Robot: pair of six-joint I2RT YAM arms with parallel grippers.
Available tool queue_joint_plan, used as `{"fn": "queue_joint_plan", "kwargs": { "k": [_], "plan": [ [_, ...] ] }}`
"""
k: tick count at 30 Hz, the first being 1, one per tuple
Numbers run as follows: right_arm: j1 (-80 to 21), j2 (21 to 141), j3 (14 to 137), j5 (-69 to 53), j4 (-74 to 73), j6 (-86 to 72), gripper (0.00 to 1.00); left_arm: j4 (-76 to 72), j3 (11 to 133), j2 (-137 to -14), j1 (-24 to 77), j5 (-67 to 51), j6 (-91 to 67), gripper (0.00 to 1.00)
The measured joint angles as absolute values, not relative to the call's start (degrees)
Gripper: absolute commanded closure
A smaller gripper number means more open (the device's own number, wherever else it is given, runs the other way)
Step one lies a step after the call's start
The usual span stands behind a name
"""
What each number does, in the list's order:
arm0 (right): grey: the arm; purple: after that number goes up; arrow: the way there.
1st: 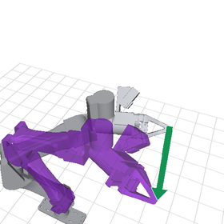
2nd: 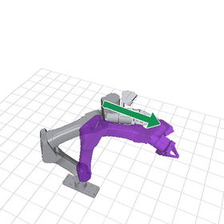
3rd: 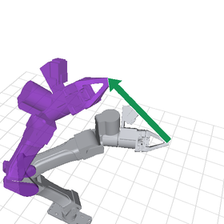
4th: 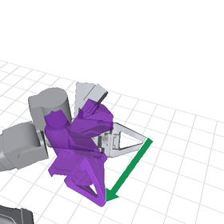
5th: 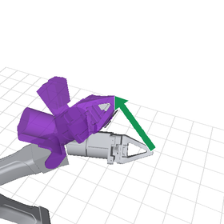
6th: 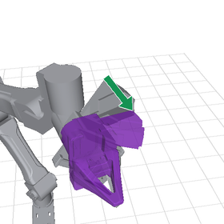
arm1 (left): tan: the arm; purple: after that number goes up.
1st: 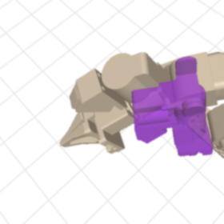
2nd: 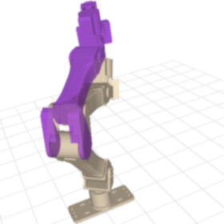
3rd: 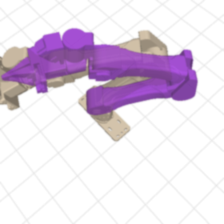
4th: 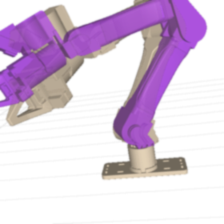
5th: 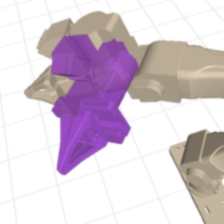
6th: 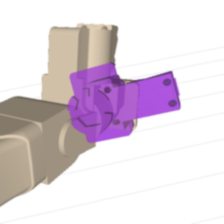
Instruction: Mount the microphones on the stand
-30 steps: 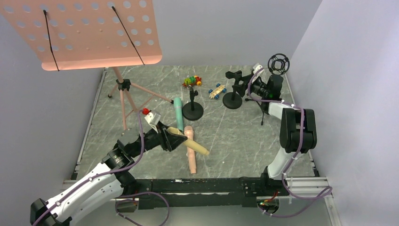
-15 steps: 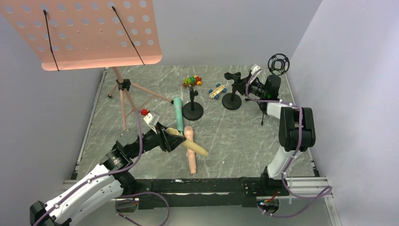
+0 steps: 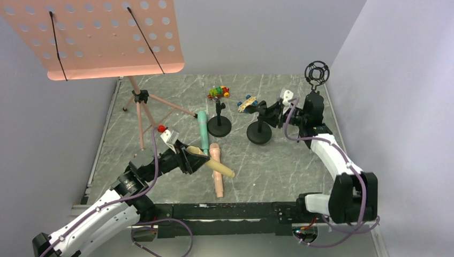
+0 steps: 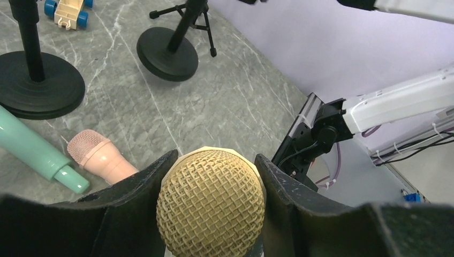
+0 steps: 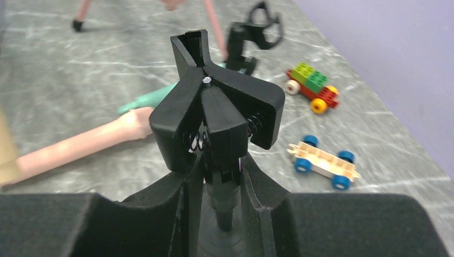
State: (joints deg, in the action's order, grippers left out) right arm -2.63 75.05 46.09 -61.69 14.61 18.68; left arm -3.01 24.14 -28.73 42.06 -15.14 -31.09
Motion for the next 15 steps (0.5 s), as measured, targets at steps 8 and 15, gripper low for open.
{"fn": "queue_joint_plan", "kwargs": {
  "k": [8,15],
  "plan": [
    [-9.0,66.0,39.7,-64.1,-7.6,34.9,0.94,-1.1,26.5,-29.5,42.1,-15.2,-30.3,1.00],
    [-8.9,63.5,37.6,-66.6,-12.9,41.3,0.83,-0.6,28.4,-29.8,42.1,-15.2,-29.3,1.00]
  ]
}}
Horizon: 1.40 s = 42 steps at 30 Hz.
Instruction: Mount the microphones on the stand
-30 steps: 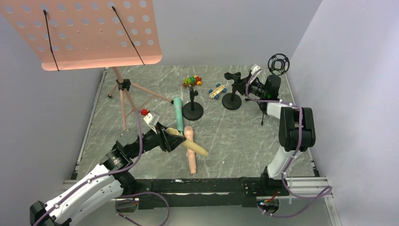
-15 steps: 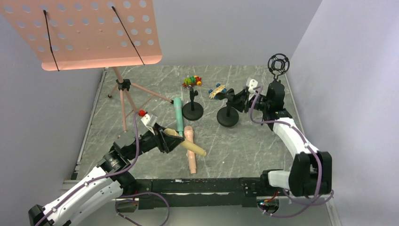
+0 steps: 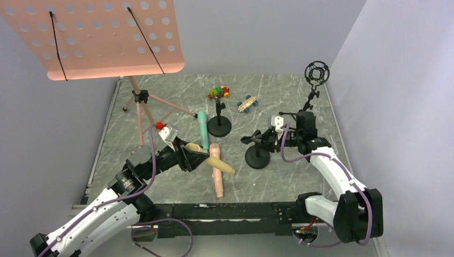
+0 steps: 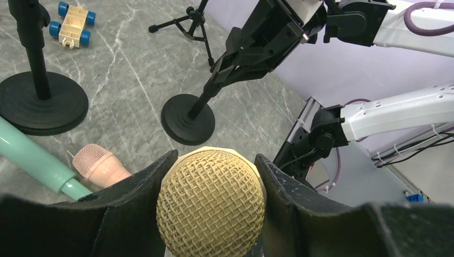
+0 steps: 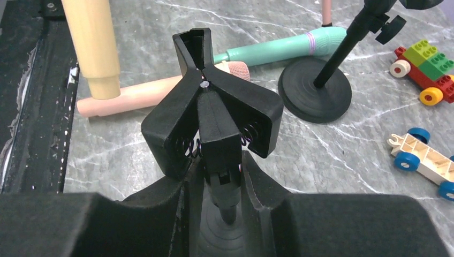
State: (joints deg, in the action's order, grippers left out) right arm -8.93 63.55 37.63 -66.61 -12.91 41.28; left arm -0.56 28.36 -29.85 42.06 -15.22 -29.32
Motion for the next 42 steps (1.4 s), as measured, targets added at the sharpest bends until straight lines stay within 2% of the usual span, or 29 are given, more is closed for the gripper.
{"fn": "queue_joint_plan", "kwargs": {
  "k": [2,5,8,13,15,22,31,35,39,42],
  "plan": [
    [-8.9,62.8,37.2,-66.7,-13.1,42.0,0.73,-0.5,28.4,-29.9,42.1,-15.2,-29.3,1.00],
    [-8.9,61.8,36.9,-66.6,-14.0,42.8,0.48,-0.5,28.4,-30.0,42.1,-15.4,-29.3,1.00],
    [-8.9,61.1,36.7,-65.5,-16.3,43.1,0.35,0.1,28.9,-30.7,42.1,-15.6,-29.1,1.00],
    [-8.3,60.1,36.7,-63.1,-19.3,43.5,0.19,0.8,30.9,-32.8,42.1,-16.2,-28.1,1.00],
    [-7.2,59.6,36.7,-63.0,-20.6,44.0,0.02,0.8,31.6,-33.4,42.1,-16.6,-28.0,1.00],
    [2.0,61.3,42.3,-65.6,-33.9,55.2,0.00,1.1,32.1,-33.7,42.1,-16.8,-27.8,1.00],
    [5.5,81.0,63.6,-69.9,-65.5,86.2,0.00,1.3,32.1,-32.6,42.1,-16.9,-27.9,1.00],
    [5.4,86.0,67.6,-72.0,-75.5,95.4,0.00,1.4,32.1,-32.4,42.1,-16.8,-27.9,1.00],
    [4.4,86.3,68.0,-73.0,-78.0,96.5,0.00,1.4,32.1,-32.4,42.1,-16.8,-27.9,1.00],
    [2.5,84.9,67.8,-72.9,-74.2,90.9,0.00,1.3,32.1,-32.5,42.1,-16.8,-27.9,1.00]
  ]
}}
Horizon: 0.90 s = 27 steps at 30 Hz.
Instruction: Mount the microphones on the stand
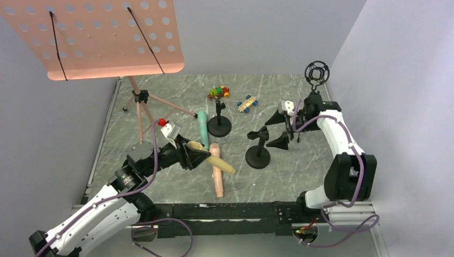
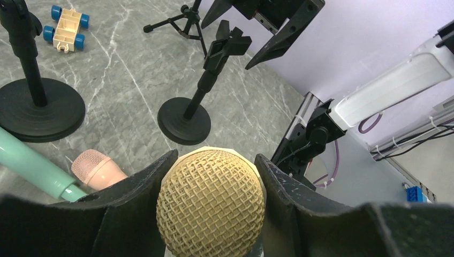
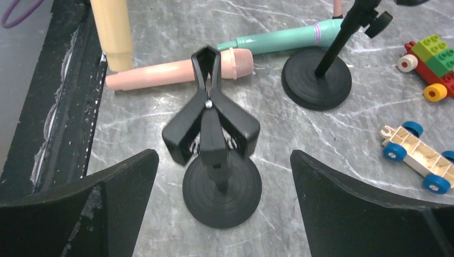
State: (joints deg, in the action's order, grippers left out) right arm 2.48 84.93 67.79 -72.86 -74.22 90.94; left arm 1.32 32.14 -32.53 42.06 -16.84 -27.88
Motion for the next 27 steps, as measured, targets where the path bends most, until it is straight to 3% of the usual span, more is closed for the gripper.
{"fn": "queue_joint_plan", "kwargs": {
  "k": [8,19,27],
  "plan": [
    [-5.6,78.1,65.0,-69.7,-56.3,73.3,0.03,1.2,32.1,-33.6,42.1,-16.8,-27.9,1.00],
    [-5.7,81.9,65.7,-68.9,-60.0,76.5,0.10,1.2,32.1,-32.5,42.1,-16.8,-27.9,1.00],
    [-5.7,81.9,66.7,-68.9,-62.1,78.0,0.22,1.4,32.1,-32.2,42.1,-16.8,-27.9,1.00]
  ]
}}
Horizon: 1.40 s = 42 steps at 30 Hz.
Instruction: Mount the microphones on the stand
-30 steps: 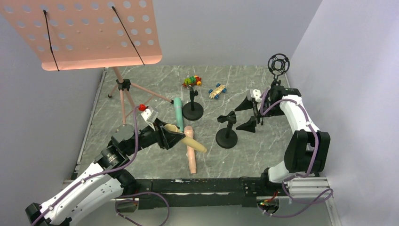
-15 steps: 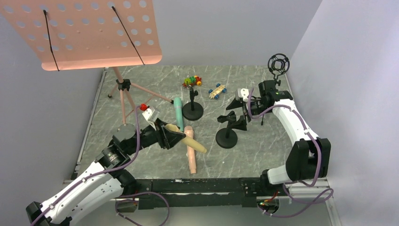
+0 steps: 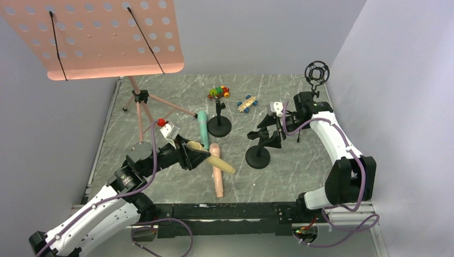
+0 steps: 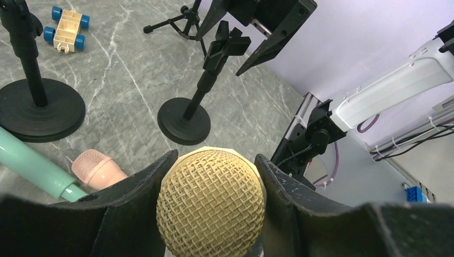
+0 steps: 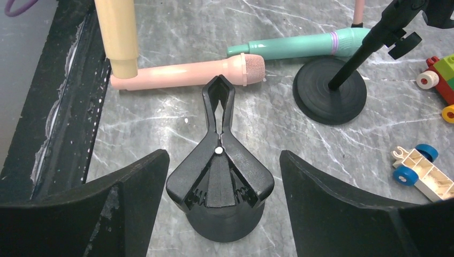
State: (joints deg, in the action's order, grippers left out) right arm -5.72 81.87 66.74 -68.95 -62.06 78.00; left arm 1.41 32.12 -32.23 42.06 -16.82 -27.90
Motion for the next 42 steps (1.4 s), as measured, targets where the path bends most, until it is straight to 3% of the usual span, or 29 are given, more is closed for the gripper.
{"fn": "queue_joint_plan", "kwargs": {
  "k": [4,17,25,28,32,34,42],
  "plan": [
    [-5.7,81.9,67.3,-69.1,-63.4,78.8,0.30,1.6,32.1,-31.7,42.1,-16.8,-27.9,1.00],
    [-5.5,82.7,69.5,-68.9,-68.8,83.5,0.70,1.6,32.1,-31.7,42.1,-16.8,-27.9,1.00],
    [-5.5,84.8,71.1,-69.5,-72.4,87.5,0.75,2.0,34.7,-35.6,42.1,-16.4,-25.8,1.00],
    [-5.5,84.8,71.1,-69.5,-72.5,87.6,0.70,3.6,40.4,-40.2,42.1,-15.6,-22.9,1.00],
    [-5.5,84.8,71.1,-69.5,-72.6,87.8,0.36,5.7,49.4,-46.7,42.0,-15.0,-18.2,1.00],
    [-5.5,84.8,71.1,-69.4,-73.0,88.0,0.27,6.6,52.7,-49.0,42.0,-15.0,-16.2,1.00],
    [-5.4,84.2,70.8,-68.9,-72.2,86.1,0.23,9.3,54.9,-50.9,42.0,-15.1,-12.9,1.00]
  ]
}}
